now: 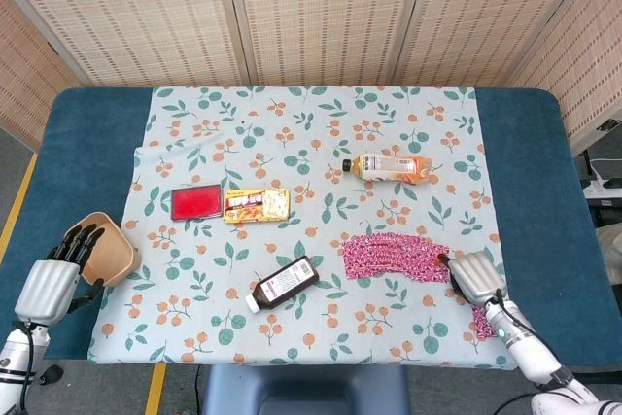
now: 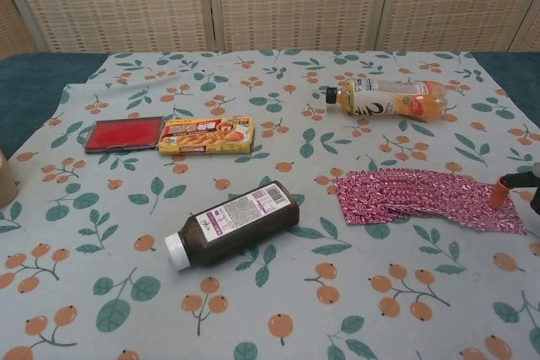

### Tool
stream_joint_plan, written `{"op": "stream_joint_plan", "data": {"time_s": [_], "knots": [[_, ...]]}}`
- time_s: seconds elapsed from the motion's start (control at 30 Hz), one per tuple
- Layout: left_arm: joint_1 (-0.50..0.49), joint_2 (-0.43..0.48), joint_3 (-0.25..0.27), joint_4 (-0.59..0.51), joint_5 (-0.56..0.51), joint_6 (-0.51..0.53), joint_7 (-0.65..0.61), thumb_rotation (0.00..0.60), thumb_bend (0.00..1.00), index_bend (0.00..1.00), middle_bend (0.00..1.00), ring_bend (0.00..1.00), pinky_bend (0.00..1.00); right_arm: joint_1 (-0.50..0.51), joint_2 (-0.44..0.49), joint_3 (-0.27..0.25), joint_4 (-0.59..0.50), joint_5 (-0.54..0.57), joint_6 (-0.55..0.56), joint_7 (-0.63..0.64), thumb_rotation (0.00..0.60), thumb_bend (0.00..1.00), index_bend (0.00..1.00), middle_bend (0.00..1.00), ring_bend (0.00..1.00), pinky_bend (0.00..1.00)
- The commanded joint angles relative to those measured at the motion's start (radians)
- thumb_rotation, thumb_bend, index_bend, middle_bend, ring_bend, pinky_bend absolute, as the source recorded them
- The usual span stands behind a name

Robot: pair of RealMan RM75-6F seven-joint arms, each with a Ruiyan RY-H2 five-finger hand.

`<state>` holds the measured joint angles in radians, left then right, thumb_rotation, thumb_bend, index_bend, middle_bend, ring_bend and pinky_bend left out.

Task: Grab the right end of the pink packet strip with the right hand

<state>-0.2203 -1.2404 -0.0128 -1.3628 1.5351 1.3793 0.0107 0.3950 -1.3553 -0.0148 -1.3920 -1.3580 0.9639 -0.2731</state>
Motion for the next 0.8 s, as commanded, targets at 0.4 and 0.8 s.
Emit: {"op": "stream_joint_plan", "data": {"time_s": [0.4, 0.8], "knots": [[-0.001, 0.000, 0.000, -0.001, -0.001, -0.003, 0.002, 0.600, 0.37, 0.05, 0.06, 0.07, 0.33, -0.013, 0.003, 0.019, 0.048, 0.076, -0.006, 0.002, 0.600, 0.99, 0.31, 0.79, 0.75, 0.85], [-0.001, -0.002, 0.001, -0.002, 0.000, -0.003, 0.006, 0.600, 0.37, 0.06, 0.06, 0.07, 0.33, -0.027, 0.003, 0.036, 0.095, 0.110, 0.012, 0.017, 0.600, 0.99, 0.31, 0.79, 0.75, 0.85]]}}
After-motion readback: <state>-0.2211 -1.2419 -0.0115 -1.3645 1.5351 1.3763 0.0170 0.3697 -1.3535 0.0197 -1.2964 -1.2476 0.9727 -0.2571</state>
